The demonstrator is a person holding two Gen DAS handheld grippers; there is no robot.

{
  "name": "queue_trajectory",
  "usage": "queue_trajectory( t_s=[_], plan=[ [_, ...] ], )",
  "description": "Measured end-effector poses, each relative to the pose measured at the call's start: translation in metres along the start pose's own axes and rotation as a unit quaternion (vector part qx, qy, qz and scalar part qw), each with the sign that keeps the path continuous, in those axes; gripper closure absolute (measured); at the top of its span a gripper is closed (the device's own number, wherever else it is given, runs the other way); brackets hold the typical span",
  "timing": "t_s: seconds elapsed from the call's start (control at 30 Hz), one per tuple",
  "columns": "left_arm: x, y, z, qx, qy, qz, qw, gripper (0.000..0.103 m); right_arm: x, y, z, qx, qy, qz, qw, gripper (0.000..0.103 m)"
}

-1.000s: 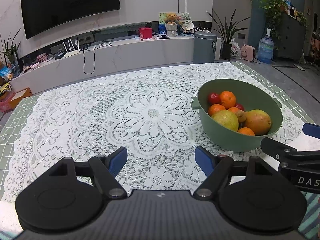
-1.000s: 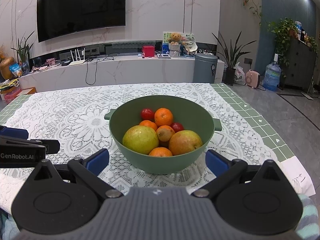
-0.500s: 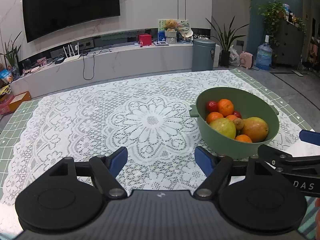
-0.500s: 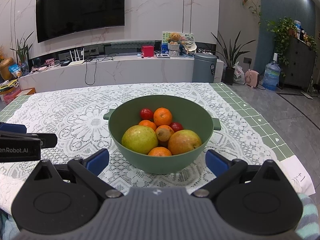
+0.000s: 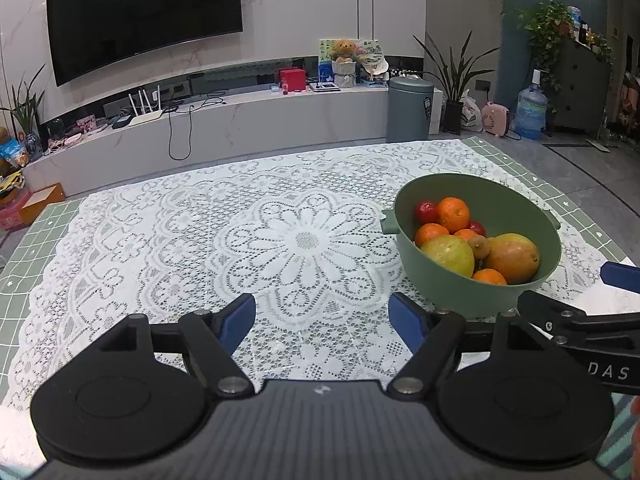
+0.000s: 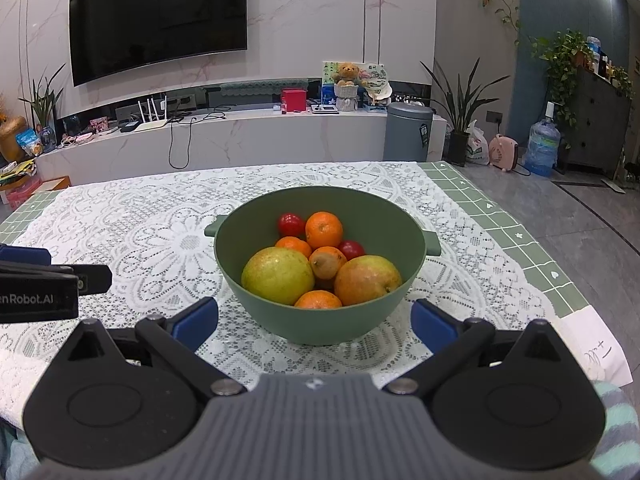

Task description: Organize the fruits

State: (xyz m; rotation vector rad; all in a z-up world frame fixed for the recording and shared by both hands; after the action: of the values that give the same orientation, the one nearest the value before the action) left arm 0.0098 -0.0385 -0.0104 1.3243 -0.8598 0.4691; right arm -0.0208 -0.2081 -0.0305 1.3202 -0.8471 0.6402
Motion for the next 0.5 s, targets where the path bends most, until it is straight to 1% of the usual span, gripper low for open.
queue_trajectory(
  t_s=[0.13, 0.3, 0.5],
  plan=[
    [0.0007, 0.0020, 0.0001, 0.009, 0.003, 0.006, 0.9999, 0.014, -0.0002, -0.0001, -0.0003, 0.000, 0.000, -0.001, 1.000, 0.004],
    [0.0016, 0.0020, -0.0016, -0.001, 0.012, 0.001, 0.9999, 0.014, -0.0006, -0.0009, -0.0005, 0.000, 0.002, 0.001, 1.000, 0.004],
    [0.0009, 0.0014, -0.0023, 0.004, 0.012, 0.001, 0.9999, 0.014, -0.0015, -0.0028, -0.0010, 0.001, 0.002, -0.002, 1.000, 0.004]
  ],
)
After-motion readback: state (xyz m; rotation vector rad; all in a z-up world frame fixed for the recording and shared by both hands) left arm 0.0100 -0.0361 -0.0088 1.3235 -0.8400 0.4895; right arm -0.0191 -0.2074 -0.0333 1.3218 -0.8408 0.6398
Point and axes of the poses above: each gripper's, at about its wrist camera, not at the fingertips, and y roughly against the way its jaws point, z to its right, x to its top, the point moved 1 cm from there along -y, roughly the way its jaws point, and after that the axes turned 5 degrees about -x, right-handed, at the moved point
